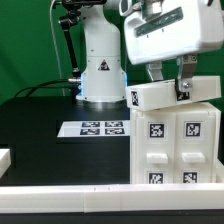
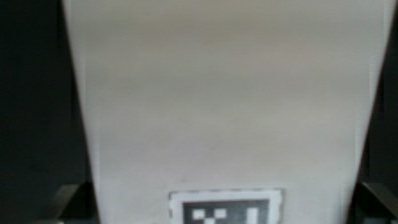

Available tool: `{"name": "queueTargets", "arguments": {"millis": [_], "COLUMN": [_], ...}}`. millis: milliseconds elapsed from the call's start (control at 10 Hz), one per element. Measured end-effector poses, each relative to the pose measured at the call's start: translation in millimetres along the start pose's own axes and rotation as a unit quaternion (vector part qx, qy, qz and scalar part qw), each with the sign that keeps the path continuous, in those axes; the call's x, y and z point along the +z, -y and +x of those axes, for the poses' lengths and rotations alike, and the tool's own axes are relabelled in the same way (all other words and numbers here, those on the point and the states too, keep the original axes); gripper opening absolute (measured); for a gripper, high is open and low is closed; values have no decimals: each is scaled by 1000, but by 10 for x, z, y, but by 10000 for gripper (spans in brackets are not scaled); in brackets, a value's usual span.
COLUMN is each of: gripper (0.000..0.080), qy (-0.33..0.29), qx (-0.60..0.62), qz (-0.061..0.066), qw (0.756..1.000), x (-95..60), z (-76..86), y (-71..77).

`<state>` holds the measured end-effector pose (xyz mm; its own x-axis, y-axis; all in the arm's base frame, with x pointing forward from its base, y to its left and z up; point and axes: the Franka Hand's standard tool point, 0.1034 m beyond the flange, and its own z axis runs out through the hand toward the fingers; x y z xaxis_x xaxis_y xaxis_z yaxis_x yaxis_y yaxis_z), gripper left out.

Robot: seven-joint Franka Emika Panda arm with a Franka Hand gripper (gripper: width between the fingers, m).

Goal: Assemble cabinet

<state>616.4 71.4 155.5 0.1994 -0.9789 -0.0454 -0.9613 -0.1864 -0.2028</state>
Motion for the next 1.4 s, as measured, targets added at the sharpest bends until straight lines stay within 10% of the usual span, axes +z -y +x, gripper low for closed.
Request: {"name": "queueTargets", "arguments": {"millis": [1100, 1200, 1400], "gripper": [560, 729, 777], "qy": [54, 54, 61], "qx": [375, 367, 327], "qz": [2, 3, 17], "qw": [926, 928, 943], "x": [41, 41, -82], "z": [-120, -125, -132], "y": [34, 35, 77]}}
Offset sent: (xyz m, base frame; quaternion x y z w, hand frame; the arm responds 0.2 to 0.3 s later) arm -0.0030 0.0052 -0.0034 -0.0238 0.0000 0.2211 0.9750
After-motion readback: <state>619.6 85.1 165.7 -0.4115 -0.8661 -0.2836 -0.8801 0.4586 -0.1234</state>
